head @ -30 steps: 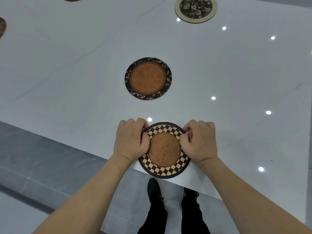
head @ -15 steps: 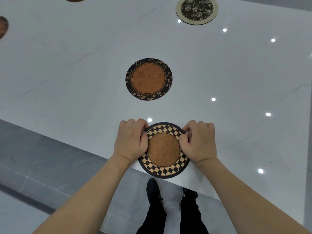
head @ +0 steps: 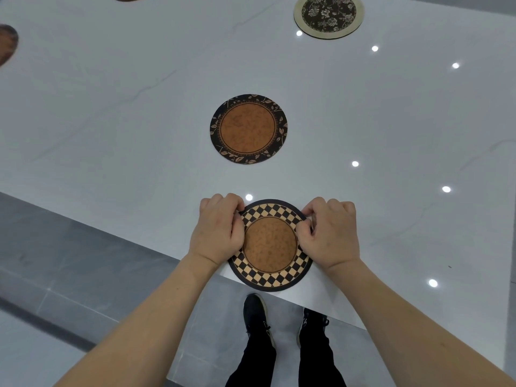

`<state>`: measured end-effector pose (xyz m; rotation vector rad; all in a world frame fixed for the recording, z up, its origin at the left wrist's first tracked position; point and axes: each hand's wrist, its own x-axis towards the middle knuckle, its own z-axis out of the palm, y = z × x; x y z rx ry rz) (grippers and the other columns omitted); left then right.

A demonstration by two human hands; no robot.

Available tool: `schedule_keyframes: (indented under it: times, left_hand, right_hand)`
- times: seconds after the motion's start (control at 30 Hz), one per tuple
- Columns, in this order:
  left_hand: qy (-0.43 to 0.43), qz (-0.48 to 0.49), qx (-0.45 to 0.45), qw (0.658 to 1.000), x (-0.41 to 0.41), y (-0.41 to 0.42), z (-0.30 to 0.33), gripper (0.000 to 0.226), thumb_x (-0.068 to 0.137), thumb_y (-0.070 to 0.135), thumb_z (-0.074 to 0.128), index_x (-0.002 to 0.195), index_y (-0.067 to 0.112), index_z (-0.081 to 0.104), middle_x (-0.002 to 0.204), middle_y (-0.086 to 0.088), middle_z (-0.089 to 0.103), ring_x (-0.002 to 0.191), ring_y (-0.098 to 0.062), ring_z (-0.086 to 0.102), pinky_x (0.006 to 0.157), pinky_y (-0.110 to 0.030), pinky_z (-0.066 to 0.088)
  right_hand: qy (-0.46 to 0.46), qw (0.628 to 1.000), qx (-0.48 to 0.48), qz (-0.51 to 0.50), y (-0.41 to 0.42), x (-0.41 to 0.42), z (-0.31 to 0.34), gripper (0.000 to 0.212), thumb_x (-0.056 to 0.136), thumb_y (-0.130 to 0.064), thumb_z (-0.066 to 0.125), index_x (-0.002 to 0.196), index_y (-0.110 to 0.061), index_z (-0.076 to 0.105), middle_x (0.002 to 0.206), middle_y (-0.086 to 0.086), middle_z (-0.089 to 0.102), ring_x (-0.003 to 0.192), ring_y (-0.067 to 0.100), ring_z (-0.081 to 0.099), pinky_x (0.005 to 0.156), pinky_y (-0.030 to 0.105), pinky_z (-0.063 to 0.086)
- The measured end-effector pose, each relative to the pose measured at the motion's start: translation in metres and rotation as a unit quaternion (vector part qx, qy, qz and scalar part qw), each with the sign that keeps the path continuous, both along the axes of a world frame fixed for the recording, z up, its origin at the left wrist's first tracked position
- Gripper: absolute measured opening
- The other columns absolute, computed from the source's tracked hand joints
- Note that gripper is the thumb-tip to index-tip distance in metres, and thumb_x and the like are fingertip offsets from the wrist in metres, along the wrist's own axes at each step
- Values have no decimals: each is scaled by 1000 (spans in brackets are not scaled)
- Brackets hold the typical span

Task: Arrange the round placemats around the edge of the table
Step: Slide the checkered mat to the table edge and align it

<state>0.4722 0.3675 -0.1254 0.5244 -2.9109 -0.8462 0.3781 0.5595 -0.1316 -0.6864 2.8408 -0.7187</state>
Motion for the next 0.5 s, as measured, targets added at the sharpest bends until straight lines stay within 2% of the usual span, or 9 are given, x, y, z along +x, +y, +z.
schedule_keyframes:
  times: [0.5]
  left_hand:
    - [4, -44, -27, 999, 5, -9, -1, 13, 80, 4, 49, 89, 7, 57, 74, -5, 52, 72, -20, 43, 73, -33, 31]
  right_hand:
    - [14, 1000, 8, 23, 2, 0, -3, 21, 73, -31, 42, 78, -19, 59, 59, -7, 45, 58, 14, 43, 74, 24, 23]
